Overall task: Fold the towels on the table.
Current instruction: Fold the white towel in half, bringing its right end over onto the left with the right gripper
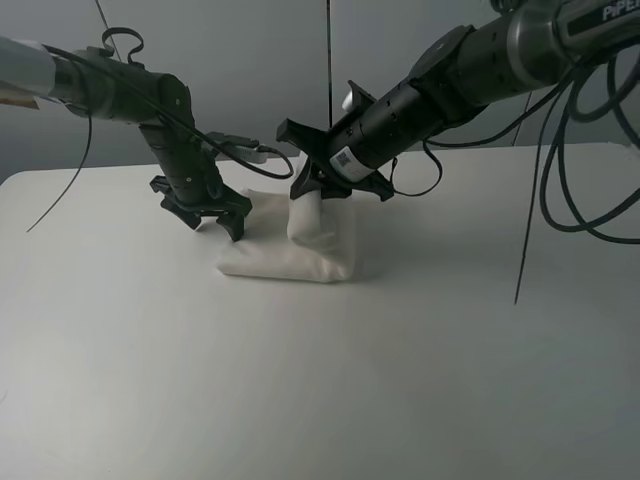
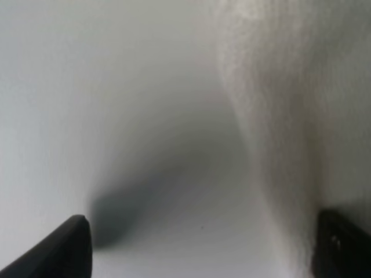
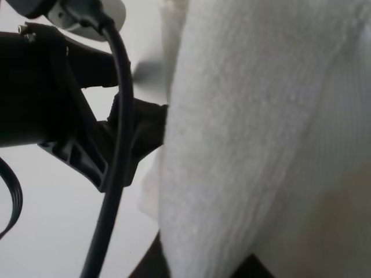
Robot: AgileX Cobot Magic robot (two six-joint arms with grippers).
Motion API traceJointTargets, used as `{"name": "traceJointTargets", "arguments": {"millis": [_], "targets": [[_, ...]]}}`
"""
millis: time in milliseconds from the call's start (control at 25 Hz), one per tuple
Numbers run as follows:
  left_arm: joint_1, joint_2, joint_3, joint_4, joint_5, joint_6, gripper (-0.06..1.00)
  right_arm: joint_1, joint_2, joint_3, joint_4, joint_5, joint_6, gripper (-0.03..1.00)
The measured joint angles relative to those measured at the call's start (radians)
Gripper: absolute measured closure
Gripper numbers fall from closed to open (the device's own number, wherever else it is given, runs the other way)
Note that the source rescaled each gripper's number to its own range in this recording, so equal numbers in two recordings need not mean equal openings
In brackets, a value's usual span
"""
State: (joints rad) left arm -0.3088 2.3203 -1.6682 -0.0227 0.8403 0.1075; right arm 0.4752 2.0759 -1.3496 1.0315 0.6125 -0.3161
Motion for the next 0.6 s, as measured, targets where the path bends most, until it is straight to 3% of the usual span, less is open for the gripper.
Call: {"name": "traceJointTargets", "arguments": {"millis": [280, 600], "targets": [[0.000, 0.006, -0.020, -0.007, 0.017, 0.000, -0.04, 0.008, 0.030, 0.000, 0.136, -0.033, -0.100, 0.96], [0.000, 0.015, -0.115, -0.007, 0.117, 0.016, -0.04, 0.022, 0.030, 0.000, 0.189, -0.058, -0.148, 0.96]]}}
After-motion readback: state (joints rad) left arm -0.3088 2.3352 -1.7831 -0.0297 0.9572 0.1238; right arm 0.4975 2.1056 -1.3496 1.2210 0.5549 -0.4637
